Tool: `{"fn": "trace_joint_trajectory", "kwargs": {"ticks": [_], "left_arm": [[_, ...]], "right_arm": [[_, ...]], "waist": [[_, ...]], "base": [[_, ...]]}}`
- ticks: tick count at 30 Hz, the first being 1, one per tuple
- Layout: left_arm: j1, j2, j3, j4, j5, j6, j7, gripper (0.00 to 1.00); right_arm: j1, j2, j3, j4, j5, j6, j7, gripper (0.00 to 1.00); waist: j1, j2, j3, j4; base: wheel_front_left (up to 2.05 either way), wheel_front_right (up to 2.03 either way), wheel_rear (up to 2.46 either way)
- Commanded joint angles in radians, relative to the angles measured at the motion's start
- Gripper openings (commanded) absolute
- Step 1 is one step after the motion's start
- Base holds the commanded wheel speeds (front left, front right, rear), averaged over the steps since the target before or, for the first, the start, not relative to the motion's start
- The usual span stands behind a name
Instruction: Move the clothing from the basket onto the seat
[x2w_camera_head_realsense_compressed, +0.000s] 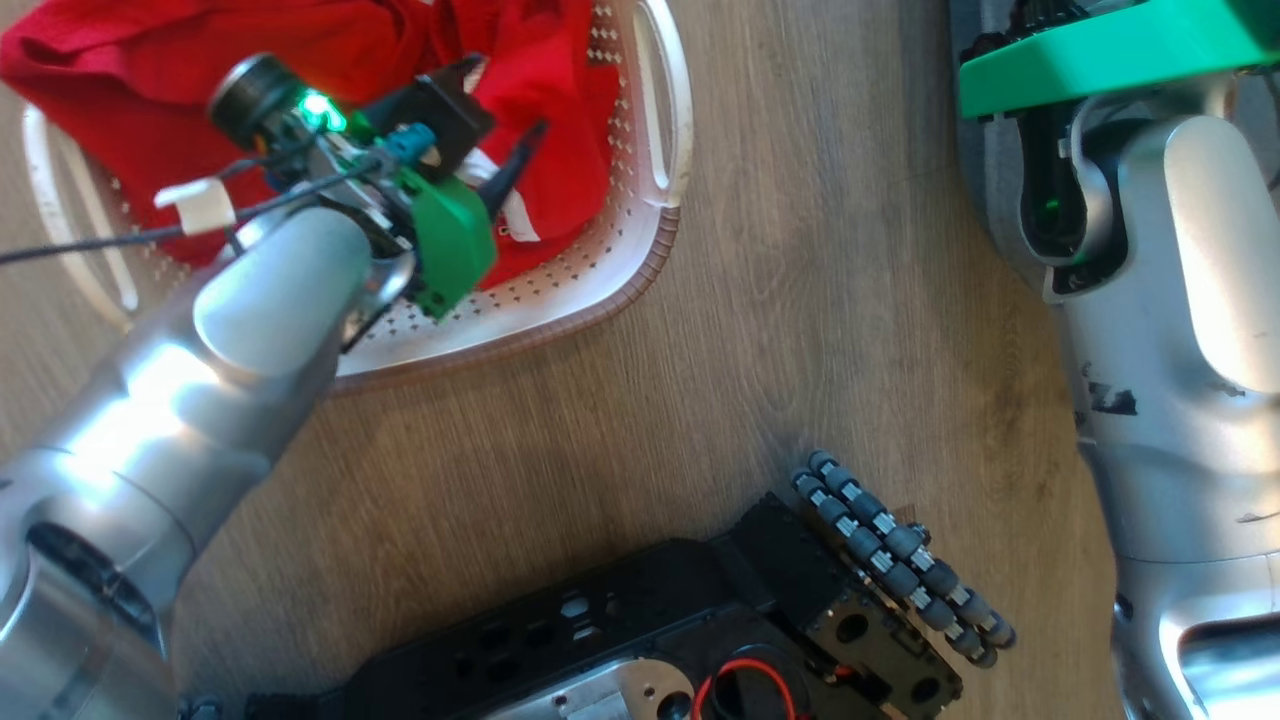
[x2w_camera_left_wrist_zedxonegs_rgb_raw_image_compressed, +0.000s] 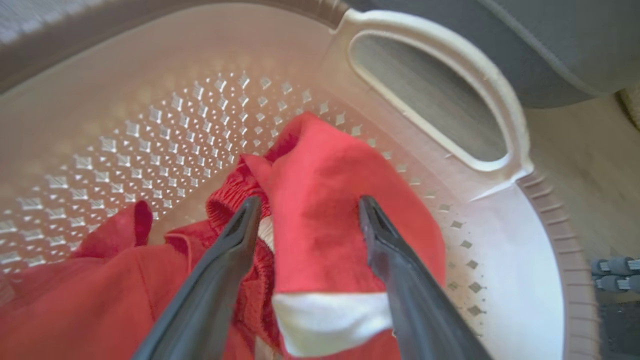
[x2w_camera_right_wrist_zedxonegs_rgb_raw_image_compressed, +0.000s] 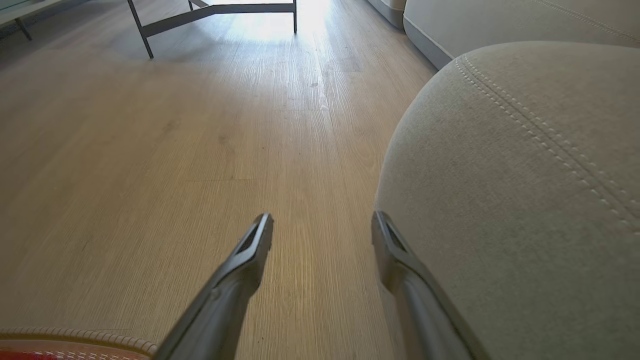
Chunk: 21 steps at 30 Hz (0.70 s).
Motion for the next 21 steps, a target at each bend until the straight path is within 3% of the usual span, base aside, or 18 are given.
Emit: {"fn": "trace_joint_trajectory", "kwargs": {"ticks": [1,14,15,17,18,21], "left_arm": [[-0.016,-0.004,-0.018,0.031,-0.021,-0.006,0.002,1.00],[-0.027,-0.076,-0.087,0.166,-0.049,-0.006,0.071,1.00],[-0.026,-0.077,-0.089,0.168,-0.051,-0.006,0.072,0.66],[-0.025,-0.074,-0.091,0.175,-0.051,-0.006,0.085,0.11],[-0.024,-0.074,-0.092,0.179,-0.052,-0.006,0.091,0.00],[-0.016,-0.072,-0.093,0.184,-0.081,-0.006,0.111,0.00]], "right_arm": [[0.045,0.010,-0.001,-0.030,0.007,0.007,-0.005,1.00],[0.080,0.010,-0.016,-0.035,0.010,0.007,-0.005,1.00],[0.079,0.010,-0.016,-0.034,0.011,0.007,-0.005,1.00],[0.077,0.010,-0.015,-0.031,0.012,0.007,-0.005,1.00],[0.075,0.010,-0.015,-0.030,0.013,0.007,-0.005,1.00],[0.071,0.010,-0.014,-0.027,0.014,0.007,-0.005,1.00]], "waist": [[-0.0001,0.0000,0.005,-0.005],[-0.0001,0.0000,0.015,0.000],[-0.0001,0.0000,0.014,0.000],[-0.0001,0.0000,0.013,-0.001],[-0.0001,0.0000,0.011,-0.002],[-0.0001,0.0000,0.004,-0.003]], "base": [[0.00,0.00,0.00],[0.00,0.00,0.00],[0.00,0.00,0.00],[0.00,0.00,0.00],[0.00,0.00,0.00],[0.00,0.00,0.00]]}}
